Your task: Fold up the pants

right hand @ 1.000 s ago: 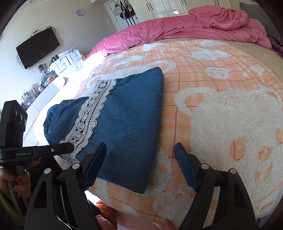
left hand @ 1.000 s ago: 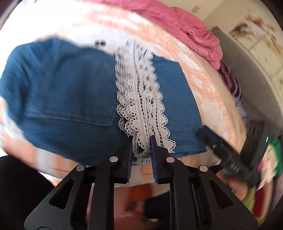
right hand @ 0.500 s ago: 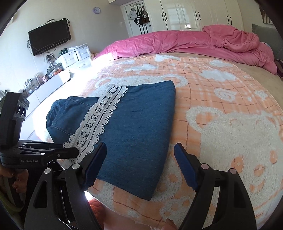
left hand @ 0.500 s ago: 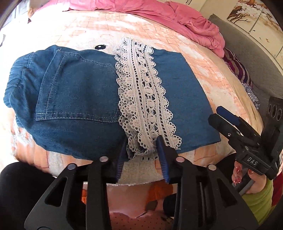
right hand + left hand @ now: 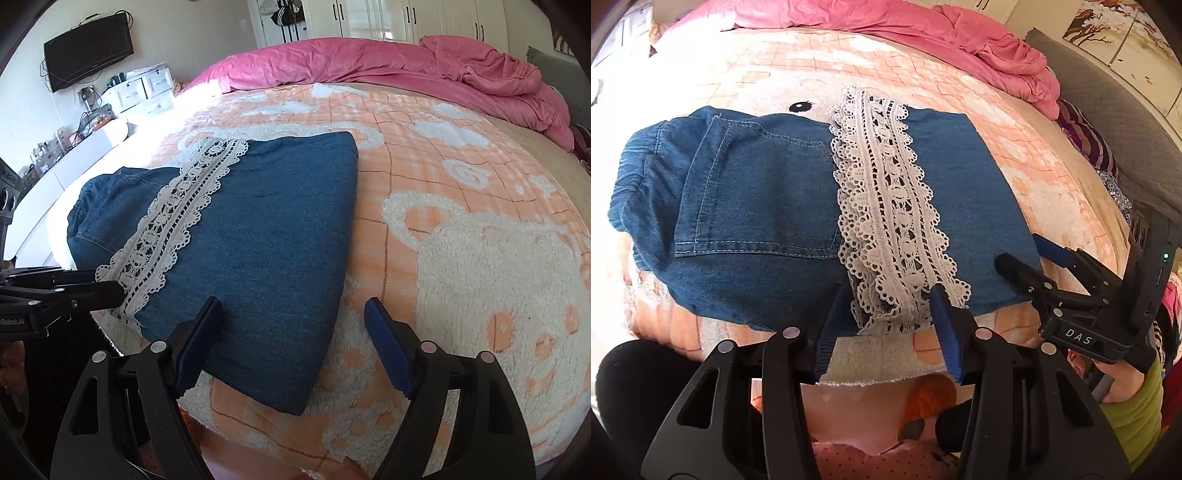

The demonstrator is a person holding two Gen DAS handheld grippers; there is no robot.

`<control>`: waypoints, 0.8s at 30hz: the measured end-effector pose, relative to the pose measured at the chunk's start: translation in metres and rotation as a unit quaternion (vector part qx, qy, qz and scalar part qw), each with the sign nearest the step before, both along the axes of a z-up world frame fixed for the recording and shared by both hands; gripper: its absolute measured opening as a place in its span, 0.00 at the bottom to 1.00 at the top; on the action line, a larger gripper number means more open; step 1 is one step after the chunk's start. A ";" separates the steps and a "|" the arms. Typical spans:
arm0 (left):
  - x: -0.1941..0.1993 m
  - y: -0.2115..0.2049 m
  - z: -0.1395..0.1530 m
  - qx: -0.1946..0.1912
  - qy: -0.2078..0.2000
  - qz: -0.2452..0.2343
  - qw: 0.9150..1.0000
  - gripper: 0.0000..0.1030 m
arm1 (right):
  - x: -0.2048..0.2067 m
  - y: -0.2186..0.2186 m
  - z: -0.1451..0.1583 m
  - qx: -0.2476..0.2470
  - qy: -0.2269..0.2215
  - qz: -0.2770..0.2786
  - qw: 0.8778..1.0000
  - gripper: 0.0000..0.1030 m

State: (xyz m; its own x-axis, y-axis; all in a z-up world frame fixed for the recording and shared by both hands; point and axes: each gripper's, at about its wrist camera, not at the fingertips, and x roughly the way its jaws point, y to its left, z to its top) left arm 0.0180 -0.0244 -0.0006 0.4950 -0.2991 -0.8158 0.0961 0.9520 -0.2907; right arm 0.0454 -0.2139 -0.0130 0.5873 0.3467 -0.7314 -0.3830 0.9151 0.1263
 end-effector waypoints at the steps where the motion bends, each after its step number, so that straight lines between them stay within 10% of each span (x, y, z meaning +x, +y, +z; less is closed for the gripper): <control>1: 0.000 0.001 0.000 0.000 0.000 0.001 1.000 0.39 | 0.000 -0.001 0.000 0.001 0.000 0.000 1.000 0.76; 24: -0.020 0.032 0.029 0.008 -0.038 0.035 0.999 0.80 | -0.011 -0.031 0.030 0.047 -0.065 -0.072 0.994 0.92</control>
